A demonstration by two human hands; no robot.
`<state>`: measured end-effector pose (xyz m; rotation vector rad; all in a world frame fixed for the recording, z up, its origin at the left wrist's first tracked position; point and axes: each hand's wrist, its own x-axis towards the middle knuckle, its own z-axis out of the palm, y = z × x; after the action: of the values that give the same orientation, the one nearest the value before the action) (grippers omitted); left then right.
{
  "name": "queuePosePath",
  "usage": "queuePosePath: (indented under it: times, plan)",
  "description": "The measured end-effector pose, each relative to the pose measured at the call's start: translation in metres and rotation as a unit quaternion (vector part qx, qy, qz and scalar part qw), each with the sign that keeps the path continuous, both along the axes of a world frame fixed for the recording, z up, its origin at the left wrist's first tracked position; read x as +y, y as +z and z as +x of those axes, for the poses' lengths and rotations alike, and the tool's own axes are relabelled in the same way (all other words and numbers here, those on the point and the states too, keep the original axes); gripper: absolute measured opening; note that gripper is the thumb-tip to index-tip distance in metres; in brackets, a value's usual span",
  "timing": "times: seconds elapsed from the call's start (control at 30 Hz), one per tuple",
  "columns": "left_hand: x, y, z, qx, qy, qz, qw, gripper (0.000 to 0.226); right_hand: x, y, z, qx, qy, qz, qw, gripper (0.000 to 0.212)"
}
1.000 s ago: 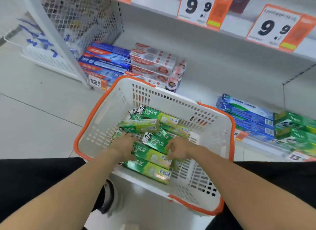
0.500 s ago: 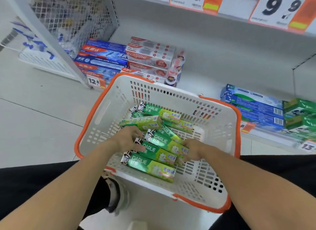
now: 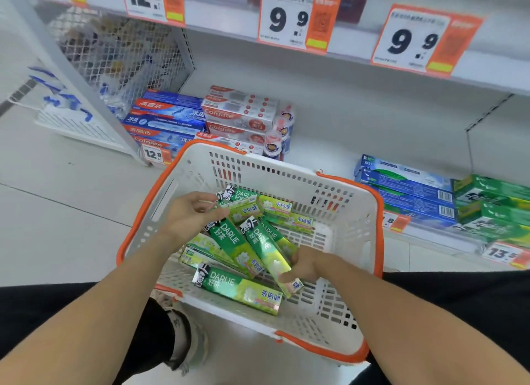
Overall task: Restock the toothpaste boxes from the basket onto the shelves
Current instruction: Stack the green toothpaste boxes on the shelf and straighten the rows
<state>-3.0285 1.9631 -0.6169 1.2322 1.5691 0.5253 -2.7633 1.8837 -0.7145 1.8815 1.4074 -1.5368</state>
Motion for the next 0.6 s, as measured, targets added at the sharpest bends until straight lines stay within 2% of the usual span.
queuePosePath:
  times: [0.07, 0.23, 0.3, 0.37, 0.5, 0.6]
  plan:
    - [0.003, 0.008, -0.001, 0.005, -0.016, 0.01, 1.0, 0.044, 0.0, 0.011, -0.004, 0.021, -0.013, -0.022, 0.999, 0.054]
    - [0.012, 0.027, 0.0, -0.021, -0.009, 0.049, 0.999, 0.047, 0.034, 0.082, 0.006, 0.06, -0.037, -0.024, 0.997, 0.048]
    - [0.018, 0.033, 0.002, -0.05, 0.011, 0.048, 0.998, 0.045, 0.054, 0.123, 0.019, 0.04, -0.039, -0.007, 0.998, 0.059]
    - [0.022, 0.04, 0.009, -0.062, 0.012, 0.042, 0.997, 0.045, 0.069, 0.167, 0.034, 0.009, -0.028, 0.022, 0.999, 0.064]
    - [0.025, 0.047, 0.032, -0.081, 0.011, 0.011, 0.997, 0.052, 0.078, 0.254, 0.061, -0.042, -0.002, 0.1, 0.994, 0.049]
    - [0.024, 0.057, 0.048, -0.146, 0.011, -0.057, 0.988, 0.053, 0.065, 0.293, 0.079, -0.025, -0.02, 0.183, 0.983, 0.052]
